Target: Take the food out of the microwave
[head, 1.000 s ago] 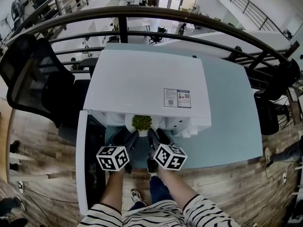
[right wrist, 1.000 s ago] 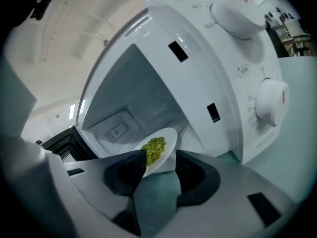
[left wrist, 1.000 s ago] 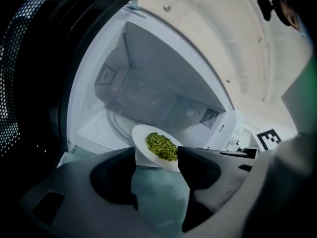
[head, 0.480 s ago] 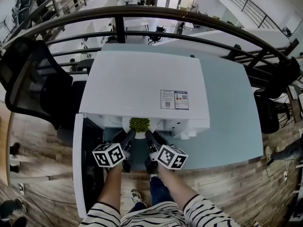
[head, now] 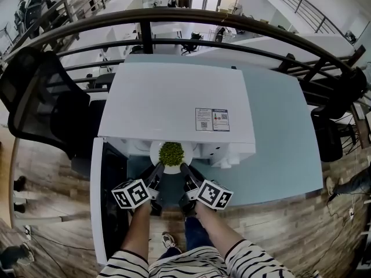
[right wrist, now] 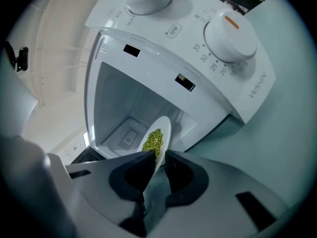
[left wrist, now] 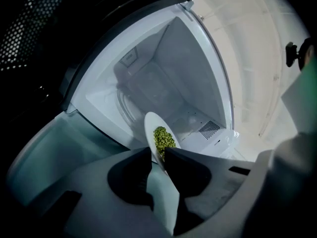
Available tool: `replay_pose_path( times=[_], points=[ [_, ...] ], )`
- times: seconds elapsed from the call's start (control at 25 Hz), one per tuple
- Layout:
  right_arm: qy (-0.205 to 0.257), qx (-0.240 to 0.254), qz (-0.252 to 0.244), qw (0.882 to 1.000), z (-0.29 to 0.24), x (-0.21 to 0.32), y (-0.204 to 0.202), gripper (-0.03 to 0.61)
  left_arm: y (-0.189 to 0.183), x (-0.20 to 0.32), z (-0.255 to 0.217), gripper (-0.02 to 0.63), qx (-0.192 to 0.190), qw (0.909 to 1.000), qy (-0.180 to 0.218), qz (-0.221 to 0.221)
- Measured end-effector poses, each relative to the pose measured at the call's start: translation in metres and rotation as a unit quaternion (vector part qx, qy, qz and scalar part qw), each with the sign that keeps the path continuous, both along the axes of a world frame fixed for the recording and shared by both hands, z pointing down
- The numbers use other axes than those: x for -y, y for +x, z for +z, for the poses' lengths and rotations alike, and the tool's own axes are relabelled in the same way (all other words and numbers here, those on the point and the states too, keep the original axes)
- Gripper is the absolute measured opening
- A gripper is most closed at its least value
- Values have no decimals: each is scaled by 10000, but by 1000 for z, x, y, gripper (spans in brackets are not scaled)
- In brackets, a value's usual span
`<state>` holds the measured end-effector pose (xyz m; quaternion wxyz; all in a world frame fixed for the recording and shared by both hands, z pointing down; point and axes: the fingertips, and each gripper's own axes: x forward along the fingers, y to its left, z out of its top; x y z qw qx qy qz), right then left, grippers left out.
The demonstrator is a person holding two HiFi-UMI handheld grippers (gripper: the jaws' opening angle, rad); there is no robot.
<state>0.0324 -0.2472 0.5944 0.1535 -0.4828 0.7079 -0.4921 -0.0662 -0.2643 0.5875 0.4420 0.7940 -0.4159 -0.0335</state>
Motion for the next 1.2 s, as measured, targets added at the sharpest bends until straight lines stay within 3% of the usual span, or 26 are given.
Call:
replay_pose_path(
  times=[0.4, 1.2],
  points=[
    [34, 230, 188, 9996, -14, -43, 6, 69, 4, -39, -22, 77, -214, 9997, 69, 81],
    [275, 216, 602, 9976, -50, -154, 19, 64, 20, -143, -52, 74, -663, 9956, 208, 634]
  ],
)
